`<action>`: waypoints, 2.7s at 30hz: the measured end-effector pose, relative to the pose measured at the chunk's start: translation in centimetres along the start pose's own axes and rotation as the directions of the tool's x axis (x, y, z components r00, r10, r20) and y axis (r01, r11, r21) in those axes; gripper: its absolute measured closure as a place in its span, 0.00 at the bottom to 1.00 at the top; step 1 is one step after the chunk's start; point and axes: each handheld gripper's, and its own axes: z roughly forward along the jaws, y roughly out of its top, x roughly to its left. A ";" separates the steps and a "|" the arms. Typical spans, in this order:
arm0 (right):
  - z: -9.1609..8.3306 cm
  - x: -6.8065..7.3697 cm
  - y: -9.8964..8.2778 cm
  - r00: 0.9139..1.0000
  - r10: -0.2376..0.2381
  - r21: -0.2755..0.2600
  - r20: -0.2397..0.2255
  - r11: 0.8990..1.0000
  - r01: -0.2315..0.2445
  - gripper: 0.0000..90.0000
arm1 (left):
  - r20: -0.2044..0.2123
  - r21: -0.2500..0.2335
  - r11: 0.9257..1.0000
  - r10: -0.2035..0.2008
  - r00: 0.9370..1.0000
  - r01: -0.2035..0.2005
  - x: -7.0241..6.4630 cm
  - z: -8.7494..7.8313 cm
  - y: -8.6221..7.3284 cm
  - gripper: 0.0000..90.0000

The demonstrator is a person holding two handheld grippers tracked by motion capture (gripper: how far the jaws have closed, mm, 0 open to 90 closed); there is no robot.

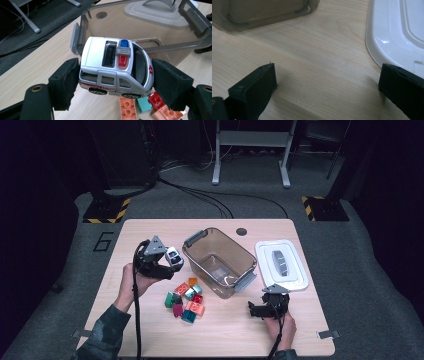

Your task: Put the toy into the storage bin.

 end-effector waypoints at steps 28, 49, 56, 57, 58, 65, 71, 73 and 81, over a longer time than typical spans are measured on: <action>0.0 0.0 0.0 1.000 0.003 0.002 0.000 1.000 -0.003 0.01 | 0.121 0.110 0.993 0.026 0.992 -0.039 0.0 5.2 4.4 0.28; 0.0 0.0 0.0 1.000 0.003 0.002 0.000 1.000 -0.003 0.01 | 0.154 0.202 0.979 0.006 0.988 -0.037 -1.2 9.4 5.3 0.27; 0.0 0.0 0.0 1.000 0.003 0.002 0.000 1.000 -0.003 0.01 | 0.151 0.213 0.977 -0.010 0.988 -0.022 -1.1 10.1 5.0 0.27; 0.0 0.0 0.0 1.000 0.004 0.002 0.000 1.000 -0.004 0.01 | 0.153 0.215 0.976 -0.008 0.988 -0.025 -1.1 10.2 5.0 0.27; 0.0 0.0 0.0 1.000 0.004 0.002 0.000 1.000 -0.004 0.01 | 0.153 0.215 0.976 -0.008 0.988 -0.025 -1.1 10.2 5.0 0.27; 0.0 0.0 0.0 1.000 0.001 0.001 0.000 1.000 -0.001 0.01 | 0.154 0.227 0.974 -0.019 0.988 -0.016 -1.0 10.5 4.9 0.27; 0.0 0.0 0.0 1.000 0.003 0.001 0.000 1.000 -0.003 0.01 | 0.157 0.238 0.971 -0.018 0.988 -0.020 -1.0 10.6 4.9 0.27; 0.0 0.0 0.0 1.000 0.003 0.001 0.000 1.000 -0.003 0.01 | 0.159 0.239 0.971 -0.020 0.987 -0.019 -0.9 10.7 4.8 0.27; 0.0 0.0 0.0 1.000 0.004 0.002 0.000 1.000 -0.004 0.01 | 0.158 0.250 0.968 -0.019 0.987 -0.022 -1.0 10.7 4.8 0.27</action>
